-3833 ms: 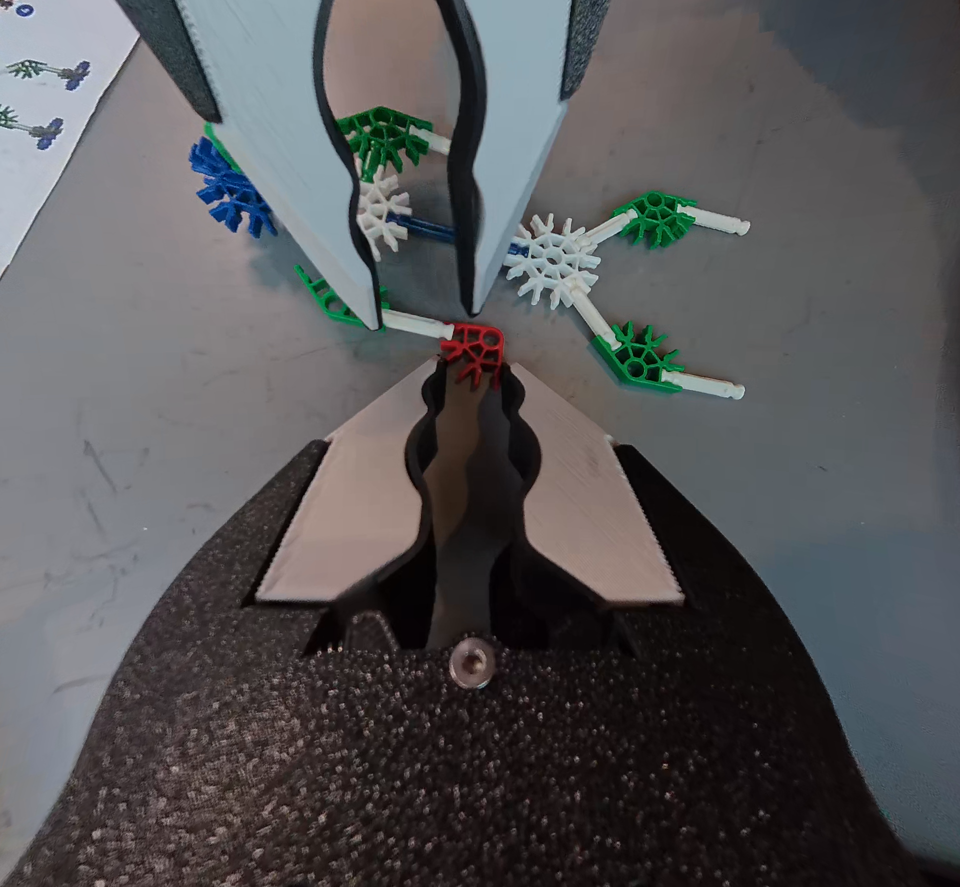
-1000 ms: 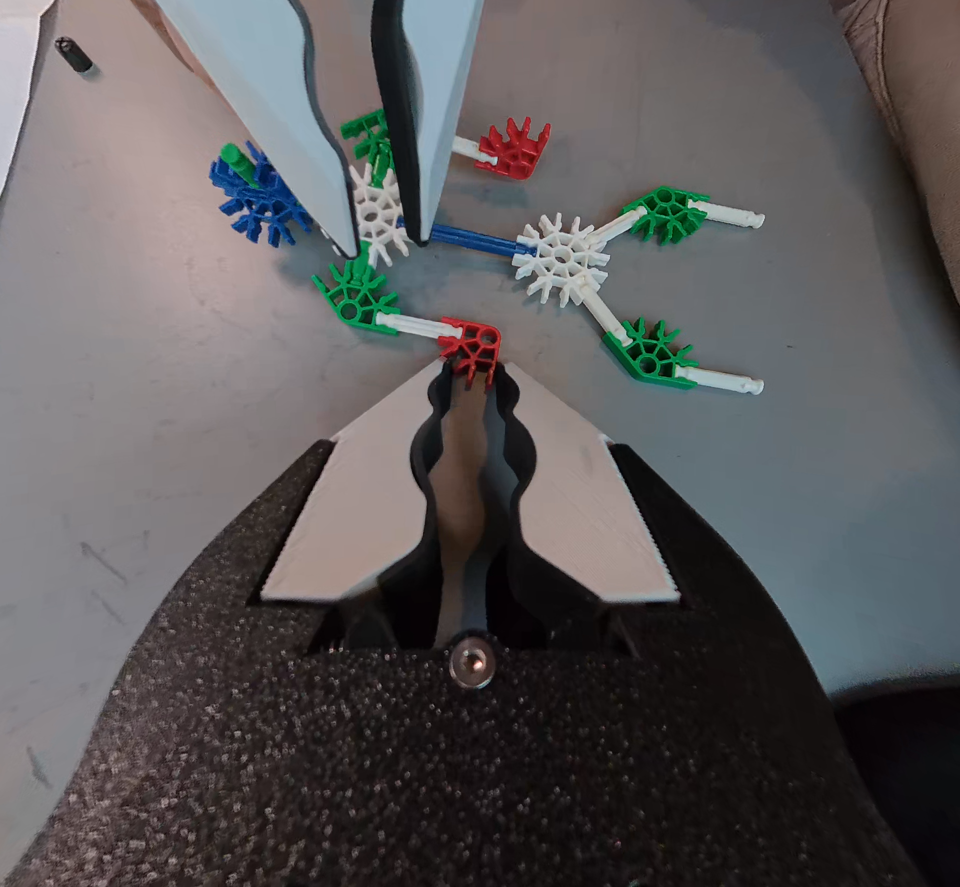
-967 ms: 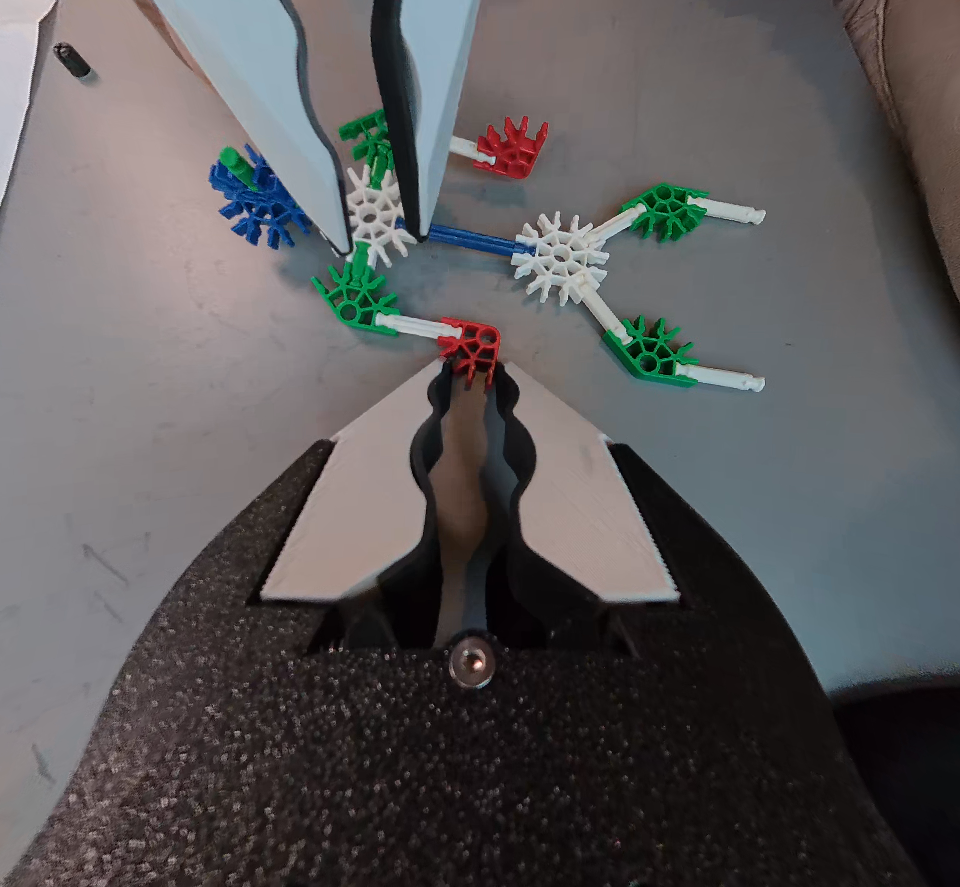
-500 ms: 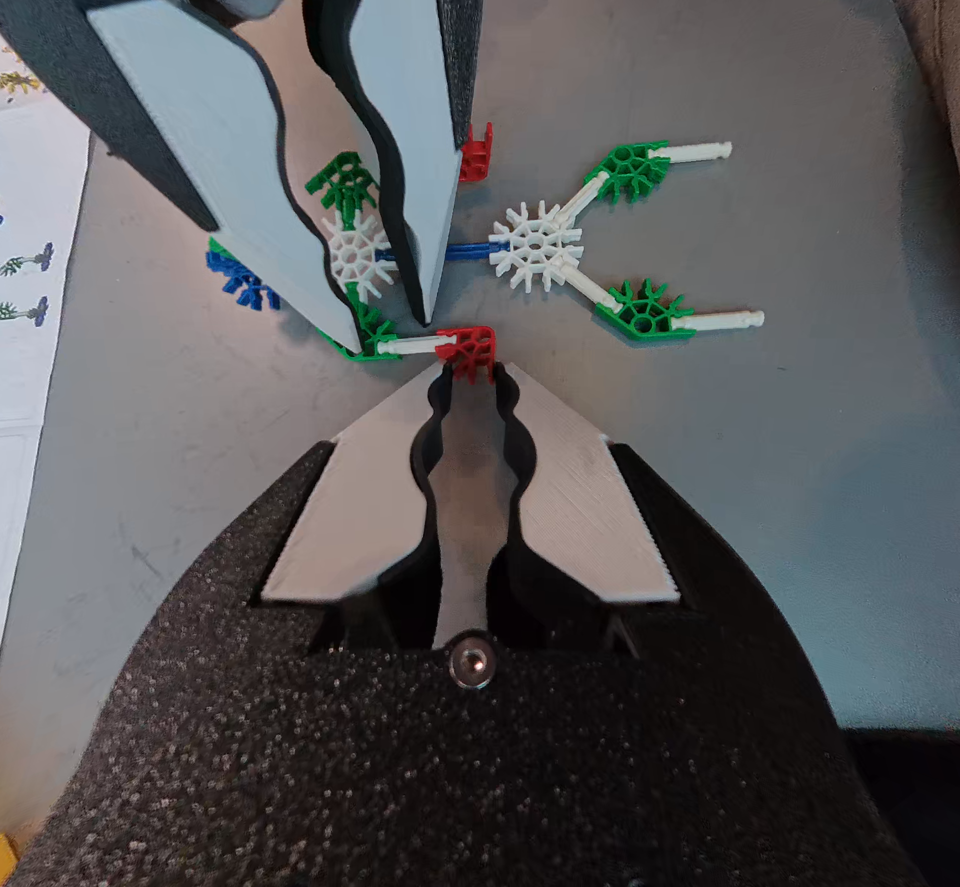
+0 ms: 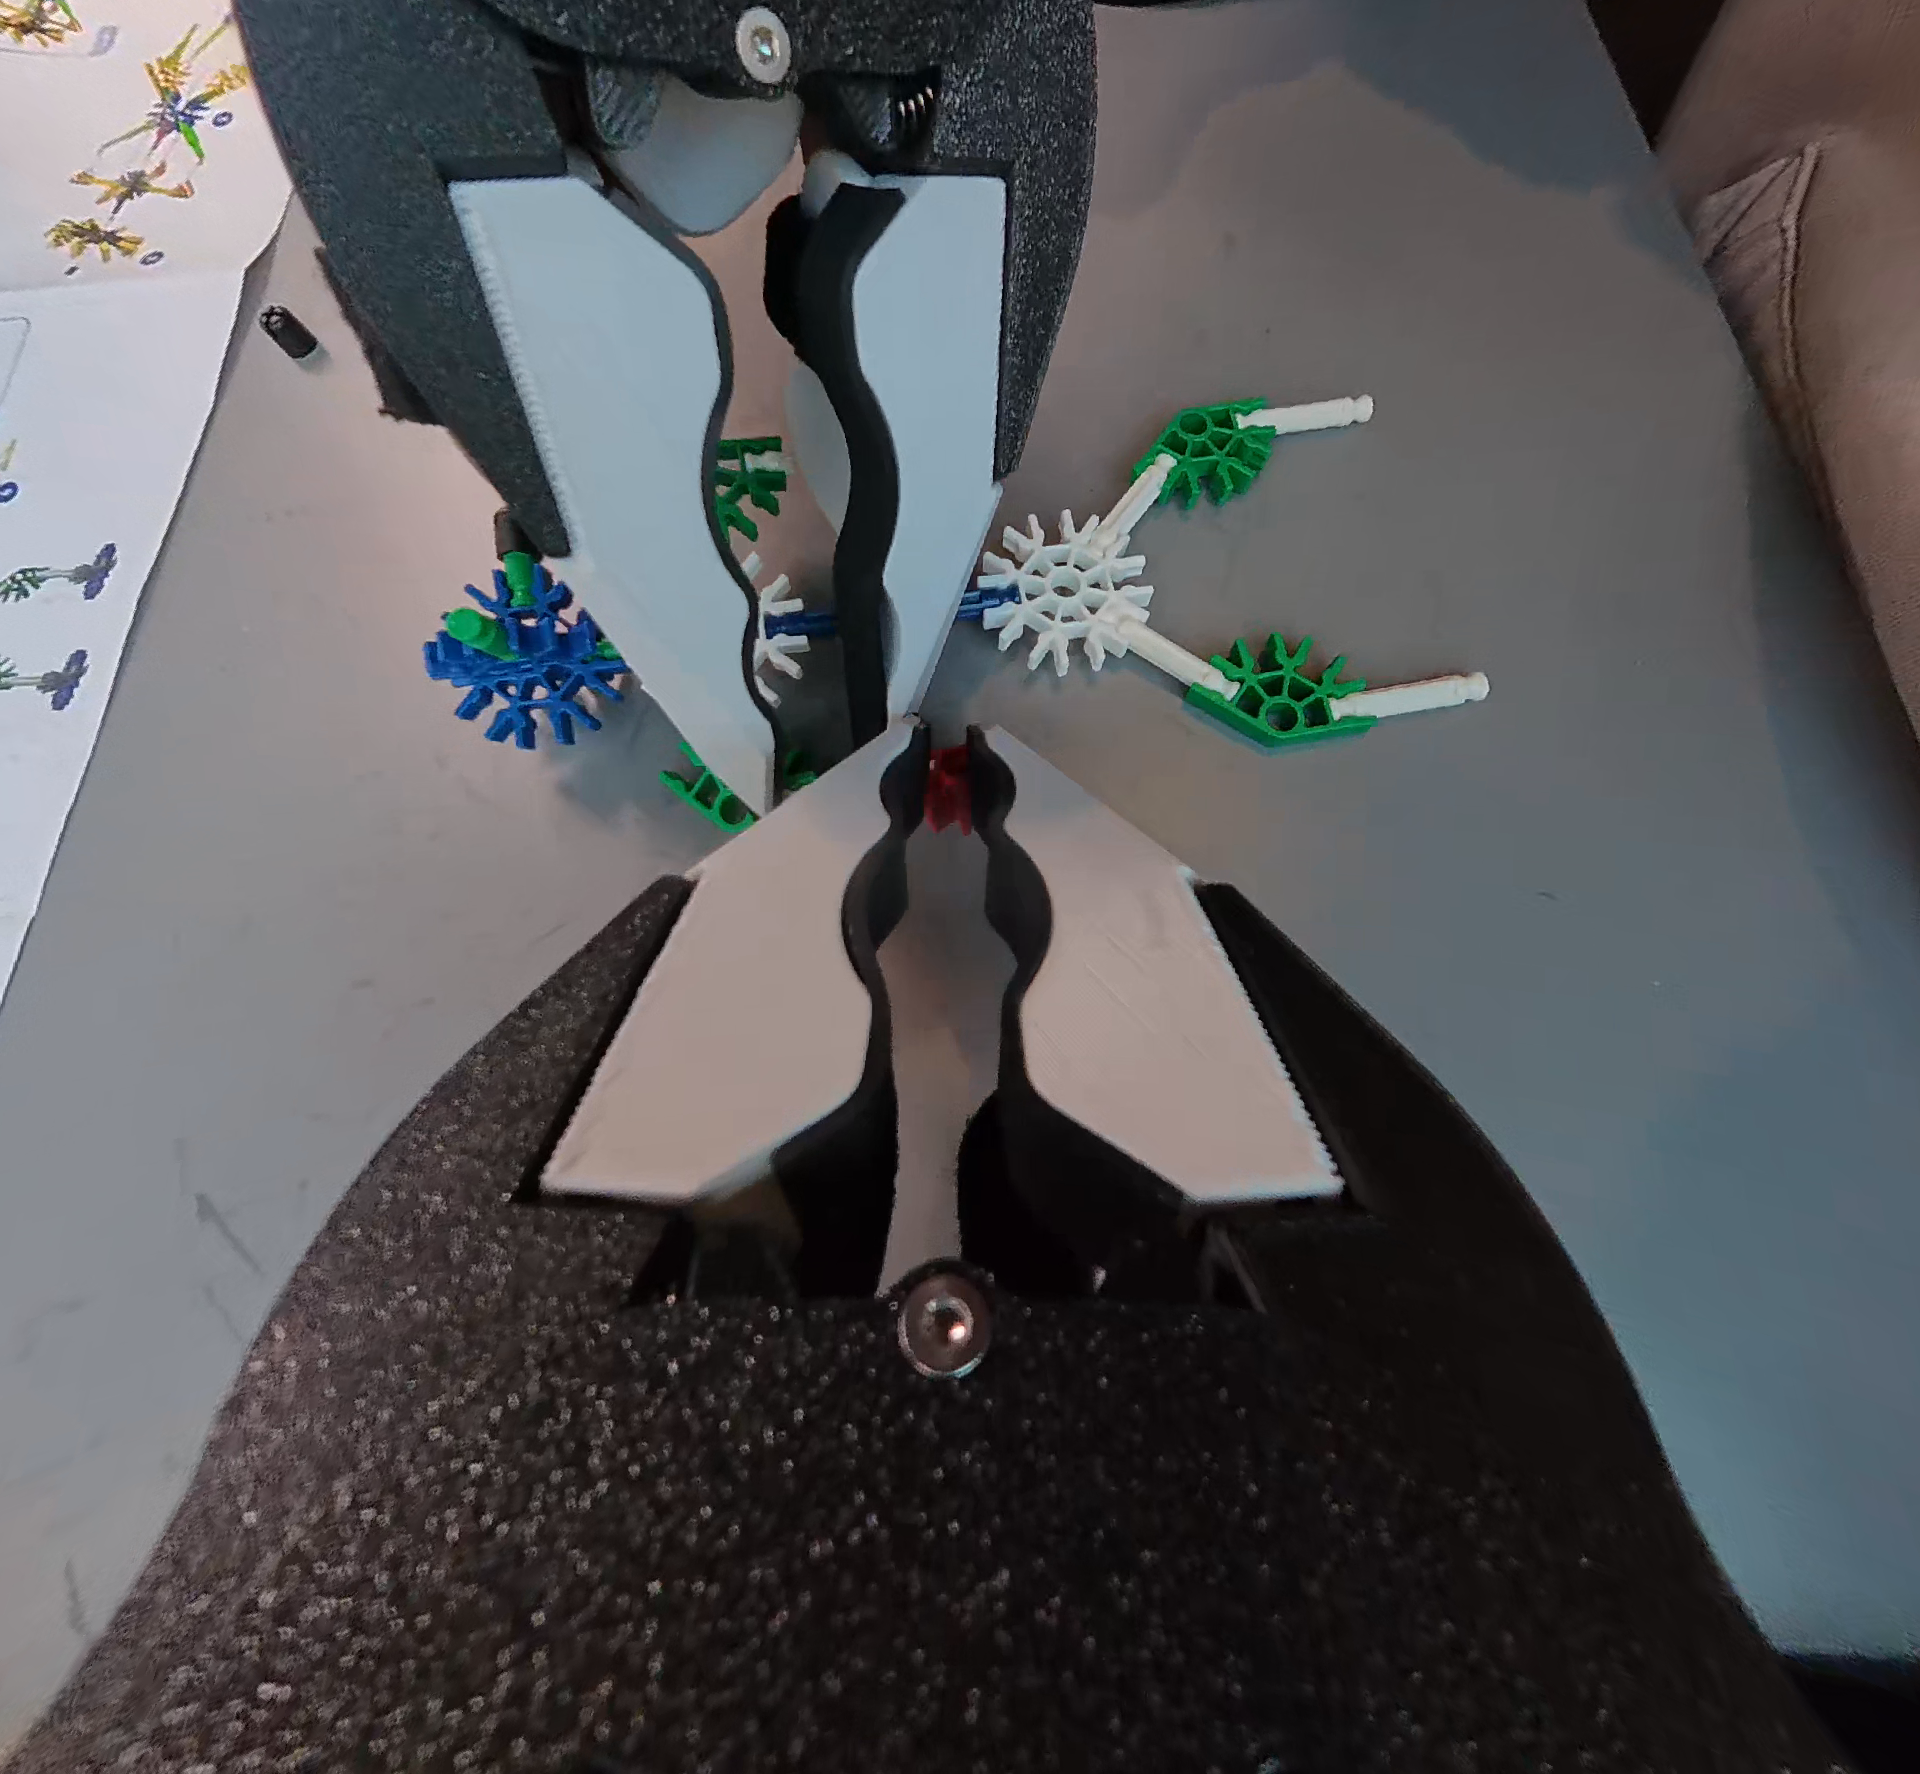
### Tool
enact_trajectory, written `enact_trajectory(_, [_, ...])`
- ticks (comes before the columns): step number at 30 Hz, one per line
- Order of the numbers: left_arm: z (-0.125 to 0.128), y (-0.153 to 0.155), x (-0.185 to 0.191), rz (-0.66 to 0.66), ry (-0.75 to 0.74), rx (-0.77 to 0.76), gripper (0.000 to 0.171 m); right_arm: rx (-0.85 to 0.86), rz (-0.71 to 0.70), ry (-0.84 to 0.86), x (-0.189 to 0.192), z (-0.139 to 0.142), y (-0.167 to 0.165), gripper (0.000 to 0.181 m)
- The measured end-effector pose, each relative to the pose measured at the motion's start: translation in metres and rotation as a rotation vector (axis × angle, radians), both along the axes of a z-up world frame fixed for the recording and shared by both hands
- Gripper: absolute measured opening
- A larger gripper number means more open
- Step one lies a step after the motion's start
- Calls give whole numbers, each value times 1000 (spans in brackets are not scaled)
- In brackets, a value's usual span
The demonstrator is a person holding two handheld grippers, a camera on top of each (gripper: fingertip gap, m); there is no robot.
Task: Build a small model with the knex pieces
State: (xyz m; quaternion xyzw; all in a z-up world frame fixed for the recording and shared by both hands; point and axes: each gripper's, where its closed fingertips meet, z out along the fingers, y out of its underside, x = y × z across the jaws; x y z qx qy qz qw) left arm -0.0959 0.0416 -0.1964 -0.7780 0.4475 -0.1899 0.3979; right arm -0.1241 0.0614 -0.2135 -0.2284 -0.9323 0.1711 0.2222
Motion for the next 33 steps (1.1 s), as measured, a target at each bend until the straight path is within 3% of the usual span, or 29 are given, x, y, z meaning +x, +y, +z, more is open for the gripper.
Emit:
enact_trajectory(4, [16, -10, -13, 34, -92, -60, 19, -29, -25, 44, 0, 6, 3, 18])
enact_trajectory(9, [-8, -18, -19, 78, -61, -190, 23, -57, -38, 74, 6, 14, 3, 16])
enact_trajectory(21, [-11, -4, -8, 122, -44, -205, 10, 6, -3, 65, 11, -1, -5, 8])
enact_trajectory(23, [-12, -1, -9, 142, -28, -210, 0, 7, 3, 59, 12, -2, -8, 8])
enact_trajectory(33, [-12, 0, -9, 162, -51, -247, 0, 7, -12, 63, 10, 0, -6, 11])
